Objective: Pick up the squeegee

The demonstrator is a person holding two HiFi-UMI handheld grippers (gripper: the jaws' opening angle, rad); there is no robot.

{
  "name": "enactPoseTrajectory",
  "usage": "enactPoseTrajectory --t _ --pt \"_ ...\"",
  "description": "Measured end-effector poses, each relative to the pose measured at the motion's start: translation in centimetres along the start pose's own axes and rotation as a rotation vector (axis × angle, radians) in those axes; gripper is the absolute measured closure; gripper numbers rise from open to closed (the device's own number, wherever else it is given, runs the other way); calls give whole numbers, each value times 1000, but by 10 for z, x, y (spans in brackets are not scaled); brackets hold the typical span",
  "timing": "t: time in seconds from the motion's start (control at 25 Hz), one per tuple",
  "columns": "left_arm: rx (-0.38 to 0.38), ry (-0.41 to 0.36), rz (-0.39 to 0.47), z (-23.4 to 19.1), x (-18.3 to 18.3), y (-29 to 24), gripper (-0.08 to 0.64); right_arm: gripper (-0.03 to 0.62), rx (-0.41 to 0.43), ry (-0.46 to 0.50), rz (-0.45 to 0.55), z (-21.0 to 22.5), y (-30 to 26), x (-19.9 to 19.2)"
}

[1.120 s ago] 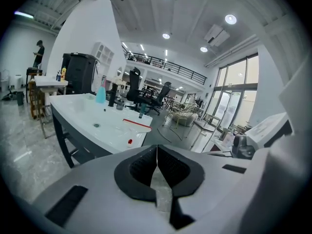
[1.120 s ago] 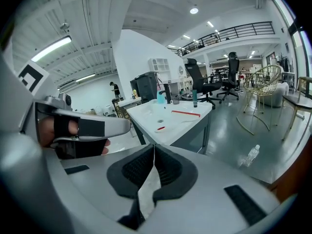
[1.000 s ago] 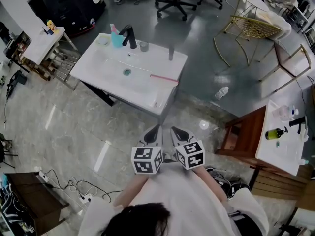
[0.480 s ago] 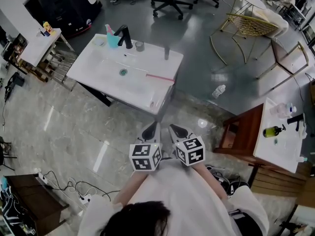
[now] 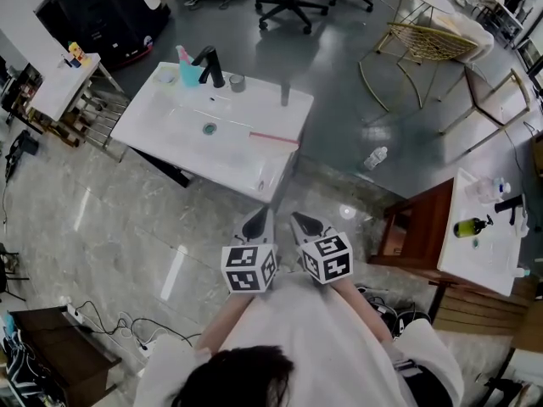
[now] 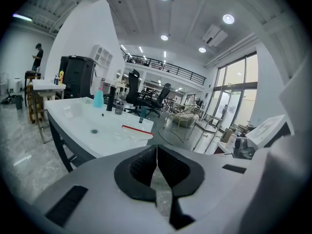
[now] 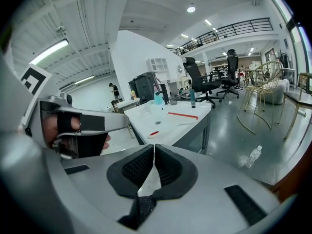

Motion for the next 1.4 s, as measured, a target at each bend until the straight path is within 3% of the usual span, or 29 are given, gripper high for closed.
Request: enactPoseTrajectory --t 1.4 --pt "-64 -33 -78 -70 83 -92 532 563 -28 -54 -117 55 -94 88"
Point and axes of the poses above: the fingertips, and each gripper's own axes: y backward along the fingers, z to its right, x out of its top, the point moved 4 cm from there along y, backward along the fingers, and after that the axes turned 13 degrees about -z, right-handed, at the moved point
